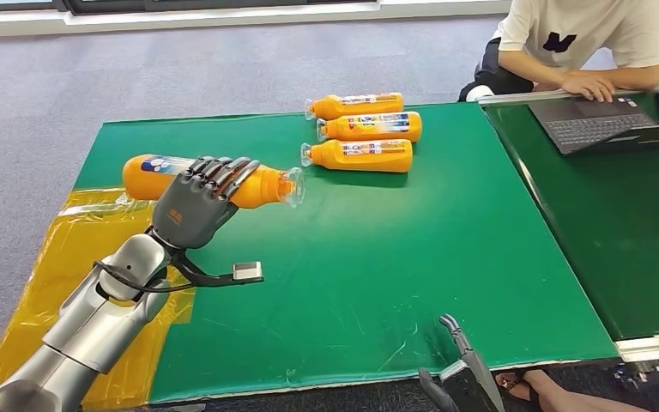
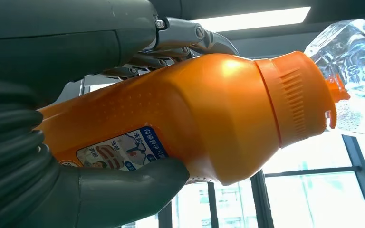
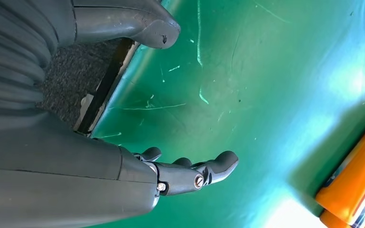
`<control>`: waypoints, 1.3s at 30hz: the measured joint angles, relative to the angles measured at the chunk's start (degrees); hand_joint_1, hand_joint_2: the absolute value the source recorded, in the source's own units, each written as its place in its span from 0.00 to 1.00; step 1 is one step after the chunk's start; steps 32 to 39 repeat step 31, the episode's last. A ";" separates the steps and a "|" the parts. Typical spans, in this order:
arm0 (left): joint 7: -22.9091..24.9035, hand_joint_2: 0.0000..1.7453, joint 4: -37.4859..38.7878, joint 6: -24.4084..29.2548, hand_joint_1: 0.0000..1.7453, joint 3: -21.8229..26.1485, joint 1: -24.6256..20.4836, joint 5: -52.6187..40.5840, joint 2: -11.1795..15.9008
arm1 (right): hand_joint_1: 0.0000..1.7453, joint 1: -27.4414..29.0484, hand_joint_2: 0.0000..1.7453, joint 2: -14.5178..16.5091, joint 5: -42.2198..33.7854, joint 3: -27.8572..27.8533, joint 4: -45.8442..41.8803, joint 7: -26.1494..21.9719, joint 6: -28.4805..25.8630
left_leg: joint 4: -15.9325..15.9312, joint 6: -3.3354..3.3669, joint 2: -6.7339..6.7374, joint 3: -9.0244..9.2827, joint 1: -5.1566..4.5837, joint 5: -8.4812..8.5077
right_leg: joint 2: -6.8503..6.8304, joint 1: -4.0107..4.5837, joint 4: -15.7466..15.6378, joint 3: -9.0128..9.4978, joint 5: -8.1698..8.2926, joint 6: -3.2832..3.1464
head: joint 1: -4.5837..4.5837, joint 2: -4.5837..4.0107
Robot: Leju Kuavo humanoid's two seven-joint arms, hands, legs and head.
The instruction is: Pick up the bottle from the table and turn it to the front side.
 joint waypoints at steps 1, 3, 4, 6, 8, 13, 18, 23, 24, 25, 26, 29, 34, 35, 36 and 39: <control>0.22 1.00 0.22 0.00 1.00 0.04 0.34 0.13 0.41 | 0.00 -0.02 1.00 -0.09 -0.21 0.14 -0.01 0.01 -0.09 | -0.01 0.00 0.02 0.00 0.00 -0.01 | 0.01 0.00 0.00 0.00 0.00 0.00 | -0.01 0.00; 0.80 1.00 0.68 0.15 1.00 0.29 1.58 0.32 1.42 | 0.00 -0.11 1.00 -0.38 -0.63 0.50 -0.01 -0.01 -0.16 | -0.02 -0.01 0.11 0.02 0.00 -0.03 | 0.07 0.00 0.00 0.00 0.00 0.00 | -0.01 0.00; 1.21 1.00 0.95 0.39 1.00 0.57 2.45 0.36 2.10 | 0.00 -0.19 1.00 -0.55 -0.93 0.72 0.00 -0.05 -0.10 | -0.03 -0.01 0.17 0.03 0.00 -0.04 | 0.12 0.00 0.00 0.00 0.00 -0.01 | -0.02 0.00; 1.96 1.00 1.52 1.21 1.00 1.31 4.48 0.36 3.74 | 0.00 -0.40 1.00 -0.93 -1.62 1.15 0.03 -0.27 0.09 | -0.05 -0.02 0.26 0.05 0.00 -0.05 | 0.21 0.02 0.00 -0.01 -0.01 -0.02 | -0.02 0.00; 2.47 1.00 1.91 2.13 1.00 2.19 6.82 0.36 5.61 | 0.00 -0.77 1.00 -1.37 -2.37 1.62 0.15 -0.60 0.27 | -0.07 -0.03 0.29 0.07 0.00 -0.05 | 0.25 0.04 0.00 -0.01 -0.03 -0.05 | -0.02 0.00; 3.41 1.00 2.15 3.48 1.00 6.04 13.77 -0.26 10.78 | 0.00 -1.97 1.00 -2.33 -3.54 2.95 0.85 -0.93 0.20 | -0.09 -0.09 0.44 0.11 0.01 -0.09 | 0.34 0.12 0.01 -0.06 -0.10 -0.14 | -0.02 0.00; 4.19 1.00 1.82 3.16 1.00 9.90 18.63 -1.44 13.71 | 0.00 -3.28 1.00 -2.90 -4.08 4.30 1.61 -0.92 -0.02 | -0.09 -0.10 0.39 0.08 0.01 -0.11 | 0.26 0.14 0.01 -0.04 -0.12 -0.16 | -0.02 0.00; 5.39 1.00 -0.38 1.99 1.00 14.53 23.90 -3.63 15.87 | 0.00 -4.32 1.00 -4.03 -5.47 5.51 2.23 -0.83 -0.03 | -0.09 -0.14 0.43 0.09 0.01 -0.14 | 0.31 0.14 0.00 -0.05 -0.13 -0.19 | -0.02 0.00; 5.61 1.00 -0.89 1.67 1.00 15.44 24.93 -3.80 16.42 | 0.00 -4.40 1.00 -4.24 -5.66 5.67 2.29 -0.82 -0.03 | -0.09 -0.15 0.43 0.09 0.01 -0.16 | 0.30 0.16 0.00 -0.05 -0.14 -0.20 | -0.02 0.00; 5.80 1.00 -1.49 1.31 1.00 16.46 26.04 -3.90 17.08 | 0.00 -4.45 1.00 -4.43 -5.80 5.84 2.33 -0.79 -0.03 | -0.09 -0.17 0.43 0.10 0.01 -0.17 | 0.31 0.17 0.00 -0.06 -0.15 -0.21 | -0.02 0.00; 5.90 1.00 -2.21 0.80 1.00 17.57 27.27 -3.95 17.79 | 0.00 -4.45 1.00 -4.57 -5.90 5.99 2.34 -0.73 -0.03 | -0.09 -0.19 0.44 0.10 0.01 -0.18 | 0.31 0.17 0.00 -0.06 -0.15 -0.22 | -0.02 0.00; 5.66 1.00 -4.61 -0.35 1.00 21.06 30.91 -4.07 18.97 | 0.00 -4.49 1.00 -4.72 -5.75 6.44 2.38 -0.54 0.01 | -0.09 -0.21 0.43 0.11 0.01 -0.20 | 0.30 0.19 0.00 -0.06 -0.19 -0.25 | -0.02 0.00; 5.53 1.00 -5.72 -0.64 1.00 22.45 32.61 -4.36 19.03 | 0.00 -4.58 1.00 -4.72 -5.52 6.68 2.41 -0.50 0.10 | -0.09 -0.21 0.42 0.11 0.01 -0.21 | 0.28 0.20 0.00 -0.06 -0.21 -0.27 | -0.02 0.00; 5.53 1.00 -5.72 -0.64 1.00 22.45 32.61 -4.36 19.03 | 0.00 -4.58 1.00 -4.72 -5.52 6.68 2.41 -0.50 0.10 | -0.09 -0.21 0.42 0.11 0.01 -0.21 | 0.28 0.20 0.00 -0.06 -0.21 -0.27 | -0.02 0.00; 5.53 1.00 -5.72 -0.64 1.00 22.45 32.61 -4.36 19.03 | 0.00 -4.58 1.00 -4.72 -5.52 6.68 2.41 -0.50 0.10 | -0.09 -0.21 0.42 0.11 0.01 -0.21 | 0.28 0.20 0.00 -0.06 -0.21 -0.27 | -0.02 0.00; 5.53 1.00 -5.72 -0.64 1.00 22.45 32.61 -4.36 19.03 | 0.00 -4.58 1.00 -4.72 -5.52 6.68 2.41 -0.50 0.10 | -0.09 -0.21 0.42 0.11 0.01 -0.21 | 0.28 0.20 0.00 -0.06 -0.21 -0.27 | -0.02 0.00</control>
